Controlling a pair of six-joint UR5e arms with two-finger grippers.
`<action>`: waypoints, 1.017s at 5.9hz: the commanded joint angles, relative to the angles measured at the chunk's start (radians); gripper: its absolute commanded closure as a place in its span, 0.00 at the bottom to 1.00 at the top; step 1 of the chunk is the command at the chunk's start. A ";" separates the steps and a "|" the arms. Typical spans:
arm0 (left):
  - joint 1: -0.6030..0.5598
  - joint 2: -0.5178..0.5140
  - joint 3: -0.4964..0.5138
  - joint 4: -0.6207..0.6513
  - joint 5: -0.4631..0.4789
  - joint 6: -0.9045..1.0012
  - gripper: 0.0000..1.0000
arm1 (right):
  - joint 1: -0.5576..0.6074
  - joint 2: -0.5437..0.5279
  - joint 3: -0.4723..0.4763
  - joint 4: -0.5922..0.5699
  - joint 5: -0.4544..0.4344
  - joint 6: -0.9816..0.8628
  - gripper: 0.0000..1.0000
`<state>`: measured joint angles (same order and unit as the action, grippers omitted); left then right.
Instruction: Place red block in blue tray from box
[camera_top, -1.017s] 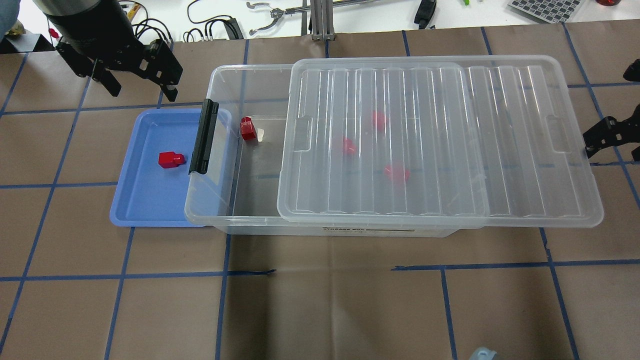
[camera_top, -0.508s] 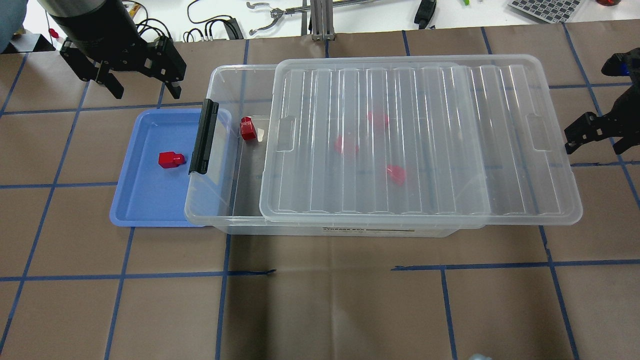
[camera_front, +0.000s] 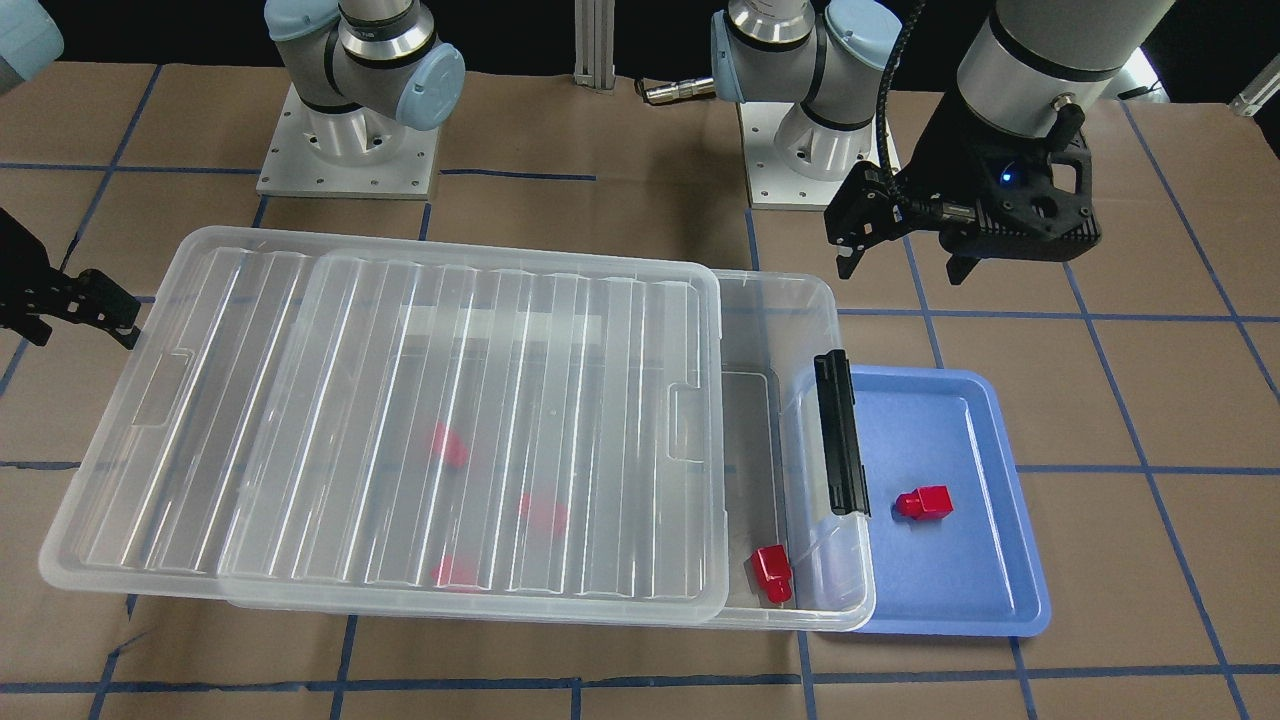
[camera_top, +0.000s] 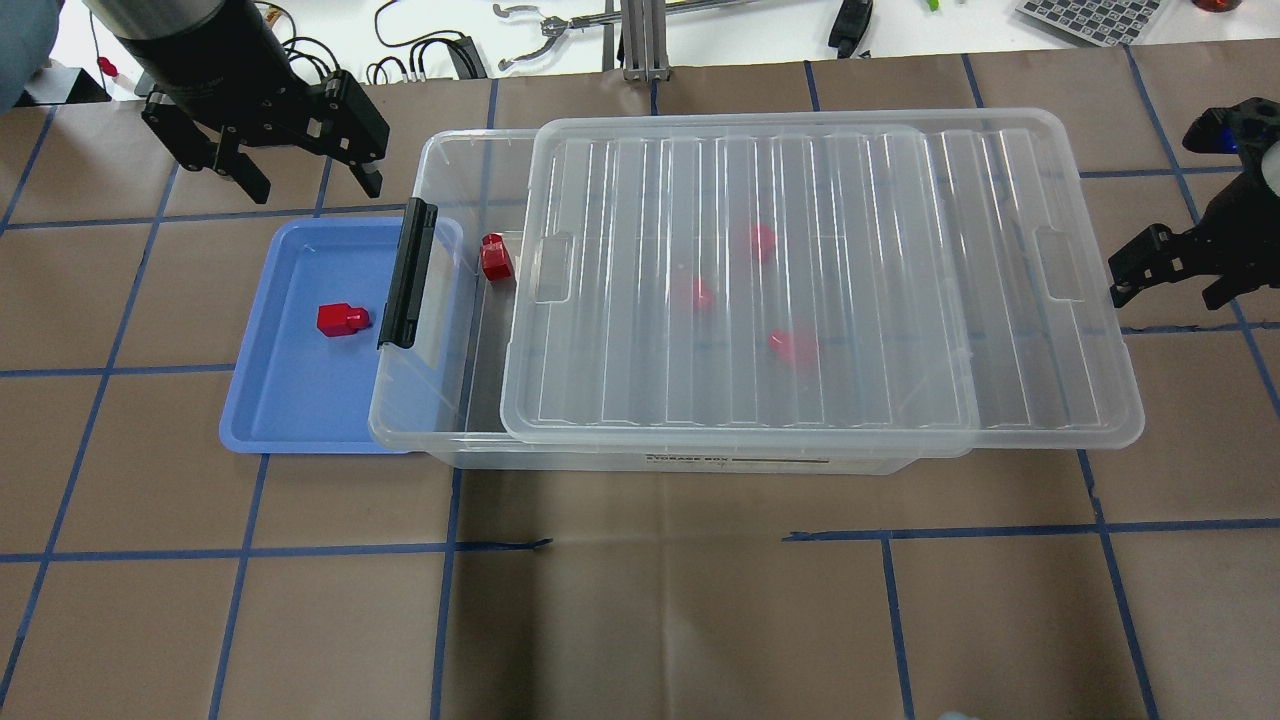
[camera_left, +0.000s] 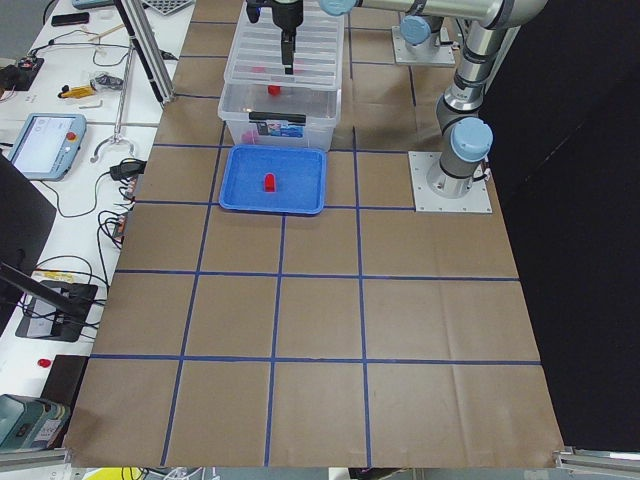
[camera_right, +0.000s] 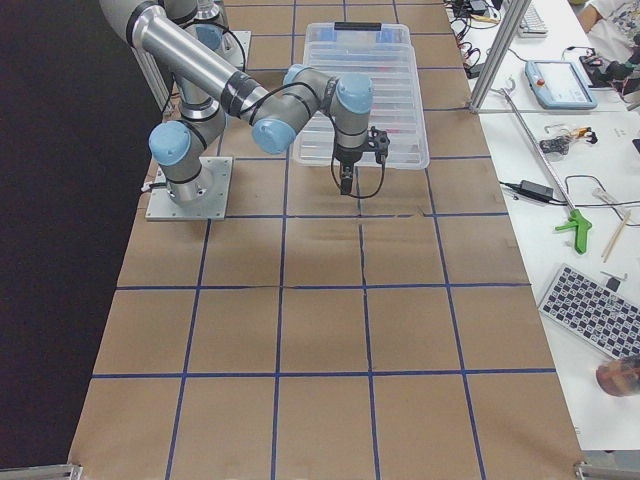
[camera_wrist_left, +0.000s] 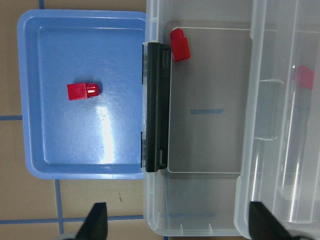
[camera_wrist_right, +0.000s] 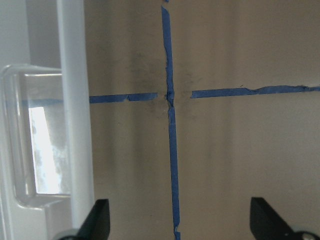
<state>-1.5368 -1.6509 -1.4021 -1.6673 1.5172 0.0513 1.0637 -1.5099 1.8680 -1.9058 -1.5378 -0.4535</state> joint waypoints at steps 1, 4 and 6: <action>0.001 0.005 -0.003 -0.012 -0.019 -0.005 0.02 | 0.053 -0.015 0.013 -0.001 0.002 0.034 0.00; -0.002 -0.004 -0.002 -0.011 -0.025 -0.068 0.02 | 0.082 -0.016 0.028 0.001 0.004 0.088 0.00; 0.001 -0.010 -0.002 -0.006 -0.028 -0.071 0.02 | 0.123 -0.016 0.030 0.001 0.024 0.105 0.00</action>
<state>-1.5363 -1.6574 -1.4036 -1.6754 1.4897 -0.0178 1.1605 -1.5270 1.8973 -1.9052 -1.5272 -0.3596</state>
